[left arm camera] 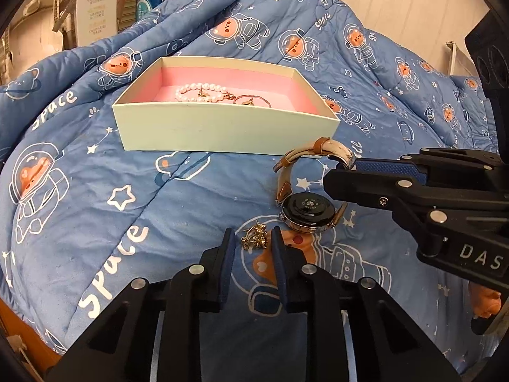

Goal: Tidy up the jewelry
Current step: 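Grasp the last gold earring with the left tool while the right tool grasps the watch strap, then carry the earring into the box with the left tool while the right tool carries the watch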

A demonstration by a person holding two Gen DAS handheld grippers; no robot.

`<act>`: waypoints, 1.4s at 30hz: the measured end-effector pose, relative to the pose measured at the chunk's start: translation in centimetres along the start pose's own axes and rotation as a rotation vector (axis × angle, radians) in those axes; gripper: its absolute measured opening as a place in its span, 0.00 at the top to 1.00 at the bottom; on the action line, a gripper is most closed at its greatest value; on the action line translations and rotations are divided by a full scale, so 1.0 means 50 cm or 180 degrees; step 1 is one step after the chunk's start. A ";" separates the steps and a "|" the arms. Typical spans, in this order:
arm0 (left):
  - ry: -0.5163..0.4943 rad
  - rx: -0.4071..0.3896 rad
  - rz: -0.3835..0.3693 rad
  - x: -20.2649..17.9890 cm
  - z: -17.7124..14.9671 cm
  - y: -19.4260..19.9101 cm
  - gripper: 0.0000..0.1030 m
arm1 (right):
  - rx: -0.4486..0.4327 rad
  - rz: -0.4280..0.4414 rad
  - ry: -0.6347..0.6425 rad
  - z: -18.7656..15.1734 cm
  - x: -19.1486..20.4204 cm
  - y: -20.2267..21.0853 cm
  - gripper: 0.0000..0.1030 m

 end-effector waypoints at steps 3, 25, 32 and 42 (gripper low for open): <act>0.0023 -0.0006 -0.0006 0.002 -0.001 0.001 0.83 | 0.0006 -0.0004 -0.0023 -0.002 -0.006 0.001 0.84; 0.0193 -0.0069 -0.0073 0.009 -0.005 0.058 0.85 | 0.0010 0.0111 -0.0122 -0.011 -0.017 0.019 0.84; 0.0242 -0.0080 -0.0079 0.015 -0.001 0.070 0.85 | -0.0042 0.0334 -0.0174 -0.001 -0.012 0.037 0.84; 0.0288 -0.0145 -0.0083 0.042 0.044 0.080 0.85 | -0.0186 0.0551 -0.0179 0.055 -0.002 0.068 0.84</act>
Point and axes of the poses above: each gripper's, at about its wrist camera, not at the fingertips, and y roughly against the way its jaws point, x to its left, z to its top, the point moved 4 cm from there along -y, roughly the way its jaws point, and after that the axes turned 1 degree about x, right-handed, at the moved point
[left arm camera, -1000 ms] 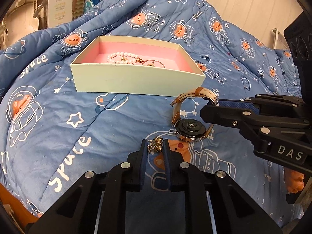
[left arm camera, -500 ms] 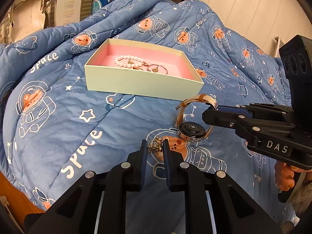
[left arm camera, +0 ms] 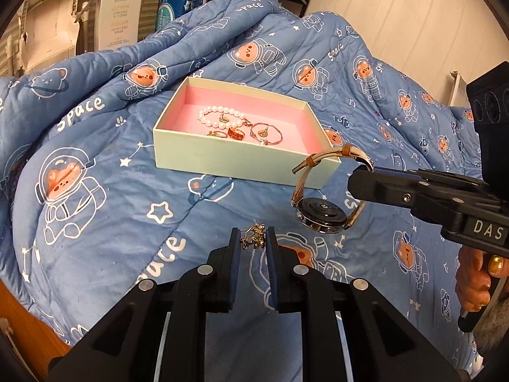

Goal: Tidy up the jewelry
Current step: 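Carry the earring into the box with the left tool while the right tool carries the watch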

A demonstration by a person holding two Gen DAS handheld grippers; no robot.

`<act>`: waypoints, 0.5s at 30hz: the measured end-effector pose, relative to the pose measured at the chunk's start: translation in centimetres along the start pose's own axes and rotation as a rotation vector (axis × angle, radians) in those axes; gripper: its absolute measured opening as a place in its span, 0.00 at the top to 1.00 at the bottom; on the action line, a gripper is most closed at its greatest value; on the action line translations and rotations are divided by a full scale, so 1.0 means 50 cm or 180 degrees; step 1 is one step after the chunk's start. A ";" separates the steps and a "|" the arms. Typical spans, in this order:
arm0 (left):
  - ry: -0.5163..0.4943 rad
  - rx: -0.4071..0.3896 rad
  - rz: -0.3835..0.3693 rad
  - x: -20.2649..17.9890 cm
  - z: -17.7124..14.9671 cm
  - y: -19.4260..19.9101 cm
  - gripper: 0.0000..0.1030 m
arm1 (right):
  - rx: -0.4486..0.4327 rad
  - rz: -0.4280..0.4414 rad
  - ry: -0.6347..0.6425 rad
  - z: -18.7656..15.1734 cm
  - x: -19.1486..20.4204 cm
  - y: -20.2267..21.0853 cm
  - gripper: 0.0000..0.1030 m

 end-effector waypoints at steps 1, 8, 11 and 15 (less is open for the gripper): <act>-0.0005 -0.0012 0.0006 0.003 0.010 0.001 0.85 | -0.0021 -0.0004 0.0013 0.008 0.000 0.002 0.84; 0.0008 -0.0047 0.0005 0.019 0.096 -0.009 0.85 | -0.0190 -0.0150 0.0055 0.074 -0.022 0.011 0.84; 0.0021 -0.0022 -0.0022 0.024 0.130 -0.023 0.85 | -0.0224 -0.0264 0.0076 0.099 -0.038 0.005 0.84; 0.0018 0.0097 -0.0047 0.028 0.170 -0.056 0.85 | -0.0239 -0.0525 0.0155 0.123 -0.058 -0.010 0.84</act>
Point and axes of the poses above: each gripper's, at about its wrist camera, not at the fingertips, and y roughly against the way its jaws point, x to its left, z to its top, the point moved 4 cm from there along -y, roughly the way its jaws point, and after that the axes turned 1 degree about x, right-handed, at the moved point
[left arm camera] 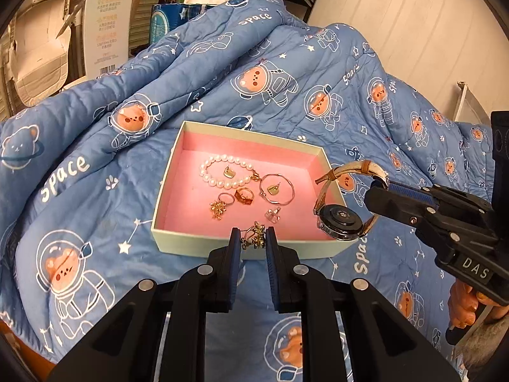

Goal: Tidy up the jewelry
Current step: 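Carry the earring into the box with the left tool while the right tool carries the watch, then open both tools inside the box, releasing the earring and the watch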

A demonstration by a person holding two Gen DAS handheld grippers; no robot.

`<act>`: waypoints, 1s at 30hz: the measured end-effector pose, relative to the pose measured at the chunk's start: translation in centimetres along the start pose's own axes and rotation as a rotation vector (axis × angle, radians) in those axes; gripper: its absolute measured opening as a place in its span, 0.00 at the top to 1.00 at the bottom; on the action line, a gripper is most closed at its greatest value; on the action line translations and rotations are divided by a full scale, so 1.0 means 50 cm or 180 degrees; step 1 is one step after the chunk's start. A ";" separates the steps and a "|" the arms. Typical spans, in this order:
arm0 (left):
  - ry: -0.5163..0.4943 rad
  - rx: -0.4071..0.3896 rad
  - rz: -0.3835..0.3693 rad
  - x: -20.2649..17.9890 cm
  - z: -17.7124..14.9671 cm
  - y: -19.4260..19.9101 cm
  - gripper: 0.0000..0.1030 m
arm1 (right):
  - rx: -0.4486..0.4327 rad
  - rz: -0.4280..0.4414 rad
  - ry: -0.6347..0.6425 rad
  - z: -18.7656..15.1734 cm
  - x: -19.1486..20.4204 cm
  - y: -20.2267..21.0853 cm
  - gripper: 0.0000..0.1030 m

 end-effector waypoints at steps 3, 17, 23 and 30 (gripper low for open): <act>0.0037 0.0164 -0.0020 0.009 0.026 -0.032 0.85 | 0.0034 -0.0134 0.0041 0.008 -0.015 -0.020 0.84; -0.0360 0.0800 0.0081 0.001 0.061 -0.165 0.85 | 0.0356 -0.0391 0.0331 0.003 -0.031 -0.119 0.84; -0.0527 0.0870 0.0161 -0.008 0.058 -0.185 0.85 | 0.0366 -0.0423 0.0397 0.004 -0.033 -0.134 0.84; -0.0592 0.0950 0.0237 -0.007 0.054 -0.208 0.85 | 0.0464 -0.0460 0.0444 -0.003 -0.029 -0.158 0.84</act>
Point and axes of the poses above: each gripper's, at about its wrist camera, not at the fingertips, and y roughly against the way its jaws point, x to its left, z to its top, the point moved 4 cm from there along -y, roughly the way its jaws point, and after that the axes turned 1 degree about x, right-handed, at the moved point
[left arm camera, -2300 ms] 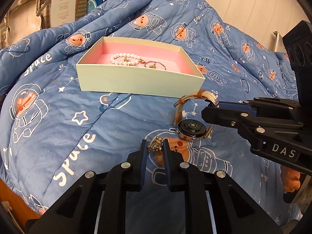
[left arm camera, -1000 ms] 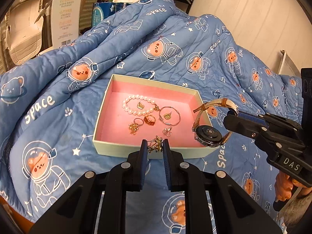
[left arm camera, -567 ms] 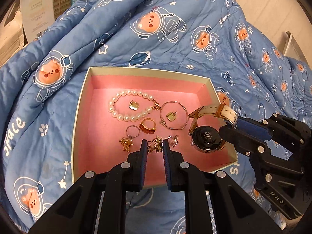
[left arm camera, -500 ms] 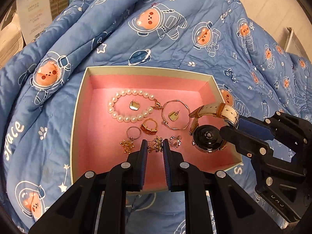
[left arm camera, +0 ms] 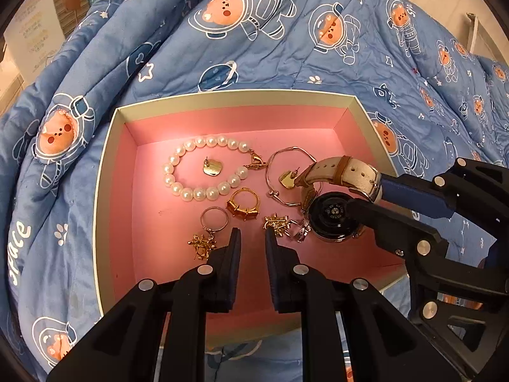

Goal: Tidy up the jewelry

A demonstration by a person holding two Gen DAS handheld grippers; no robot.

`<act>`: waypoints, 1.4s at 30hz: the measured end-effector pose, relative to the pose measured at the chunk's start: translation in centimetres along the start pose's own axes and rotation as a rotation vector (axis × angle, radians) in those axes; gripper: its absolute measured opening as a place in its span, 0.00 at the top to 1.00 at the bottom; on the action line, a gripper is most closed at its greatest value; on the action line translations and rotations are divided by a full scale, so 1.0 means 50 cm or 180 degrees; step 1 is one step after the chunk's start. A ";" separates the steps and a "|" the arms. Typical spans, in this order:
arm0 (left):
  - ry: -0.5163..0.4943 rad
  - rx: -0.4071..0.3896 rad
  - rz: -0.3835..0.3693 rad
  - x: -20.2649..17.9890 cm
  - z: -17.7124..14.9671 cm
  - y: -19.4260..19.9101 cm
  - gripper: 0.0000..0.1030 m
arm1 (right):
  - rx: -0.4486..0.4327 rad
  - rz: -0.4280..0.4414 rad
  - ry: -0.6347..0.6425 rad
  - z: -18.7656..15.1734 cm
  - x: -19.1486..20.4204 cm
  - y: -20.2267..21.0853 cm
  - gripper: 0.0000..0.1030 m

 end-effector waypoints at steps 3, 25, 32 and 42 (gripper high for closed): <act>0.0023 -0.0008 0.0028 0.004 0.000 -0.003 0.85 | 0.0004 -0.0006 -0.0011 -0.003 -0.001 -0.002 0.84; 0.0408 -0.0749 0.0168 0.042 -0.043 0.115 0.31 | -0.0223 -0.0187 -0.0163 -0.012 -0.019 0.053 0.38; 0.0687 -0.1171 0.0258 0.044 -0.120 0.167 0.17 | -0.0450 -0.0217 -0.0522 -0.056 -0.033 0.107 0.25; 0.0616 -0.1557 0.0459 -0.014 -0.205 0.233 0.08 | -0.0704 -0.0175 -0.0822 -0.129 0.016 0.176 0.18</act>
Point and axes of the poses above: each gripper's, at about its wrist camera, not at the fingertips, and y roughly against the way its jaws point, x to its left, z to its top, the point moved 4 cm from there along -y, roughly the way its jaws point, and after that the axes turned 1 degree about x, right-handed, at the moved point
